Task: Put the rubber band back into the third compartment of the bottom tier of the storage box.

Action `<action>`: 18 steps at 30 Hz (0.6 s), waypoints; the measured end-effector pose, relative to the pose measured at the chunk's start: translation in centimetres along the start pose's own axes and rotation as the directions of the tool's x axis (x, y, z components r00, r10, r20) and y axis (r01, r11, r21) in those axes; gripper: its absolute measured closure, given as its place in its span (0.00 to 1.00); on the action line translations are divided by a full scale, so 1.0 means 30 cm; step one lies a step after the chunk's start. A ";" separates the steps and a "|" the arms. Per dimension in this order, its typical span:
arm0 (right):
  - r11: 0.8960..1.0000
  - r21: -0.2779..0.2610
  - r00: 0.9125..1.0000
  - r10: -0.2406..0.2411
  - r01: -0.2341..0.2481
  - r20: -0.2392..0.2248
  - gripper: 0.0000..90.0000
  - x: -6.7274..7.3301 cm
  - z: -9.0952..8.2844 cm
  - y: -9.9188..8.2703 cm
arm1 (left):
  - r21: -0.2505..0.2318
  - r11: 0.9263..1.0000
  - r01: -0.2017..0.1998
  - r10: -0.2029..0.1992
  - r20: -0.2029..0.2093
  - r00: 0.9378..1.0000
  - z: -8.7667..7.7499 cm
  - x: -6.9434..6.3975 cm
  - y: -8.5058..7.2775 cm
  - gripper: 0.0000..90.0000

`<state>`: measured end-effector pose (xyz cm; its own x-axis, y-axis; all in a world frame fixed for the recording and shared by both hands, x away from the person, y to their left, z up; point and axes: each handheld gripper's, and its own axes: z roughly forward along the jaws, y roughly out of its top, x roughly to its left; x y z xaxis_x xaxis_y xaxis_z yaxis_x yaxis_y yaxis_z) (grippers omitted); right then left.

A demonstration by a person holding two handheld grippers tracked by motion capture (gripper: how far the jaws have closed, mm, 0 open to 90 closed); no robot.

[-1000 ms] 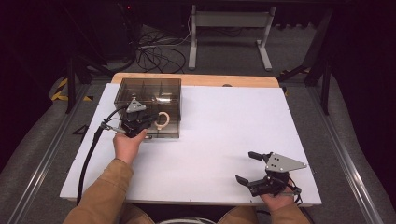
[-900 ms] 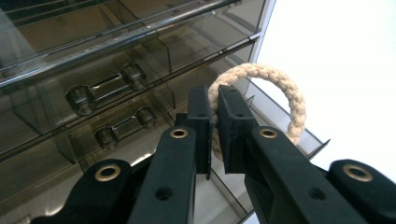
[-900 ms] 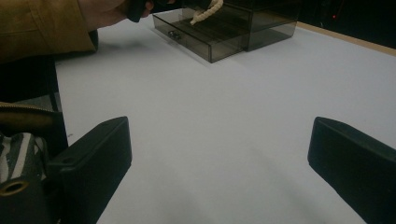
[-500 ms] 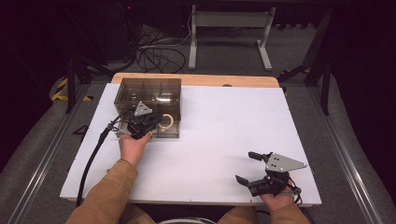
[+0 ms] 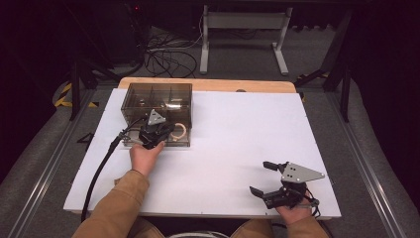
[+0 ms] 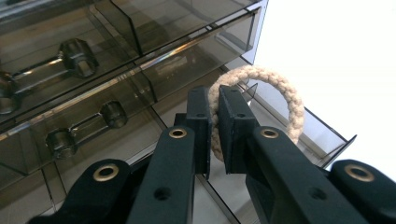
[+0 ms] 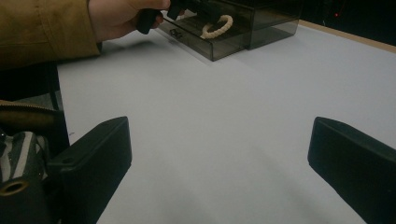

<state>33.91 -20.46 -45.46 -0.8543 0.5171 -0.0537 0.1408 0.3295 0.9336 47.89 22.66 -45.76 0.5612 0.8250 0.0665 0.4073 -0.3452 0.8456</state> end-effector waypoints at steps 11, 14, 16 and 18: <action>1.000 0.002 1.000 -0.001 0.001 -0.003 0.07 0.000 0.002 0.000 | 0.028 0.999 -0.019 0.019 -0.001 1.000 0.002 -0.014 -0.002 0.93; 1.000 0.002 1.000 0.000 0.000 -0.003 0.07 0.000 0.002 0.000 | 0.039 0.999 -0.018 0.018 -0.007 1.000 -0.003 -0.015 -0.002 0.92; 1.000 0.004 1.000 0.000 0.000 -0.003 0.07 0.001 0.003 0.000 | 0.042 0.999 -0.018 0.018 -0.001 1.000 -0.008 -0.018 -0.001 0.91; 1.000 0.006 1.000 -0.001 0.001 -0.003 0.07 0.000 0.005 0.000 | 0.047 0.998 -0.030 0.030 -0.006 1.000 -0.011 -0.020 0.000 0.90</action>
<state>33.96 -20.35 -45.52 -0.8561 0.5141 -0.0536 0.1427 0.3346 0.9315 47.32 22.31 -45.63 0.5690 0.8168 0.0951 0.4237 -0.3903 0.8174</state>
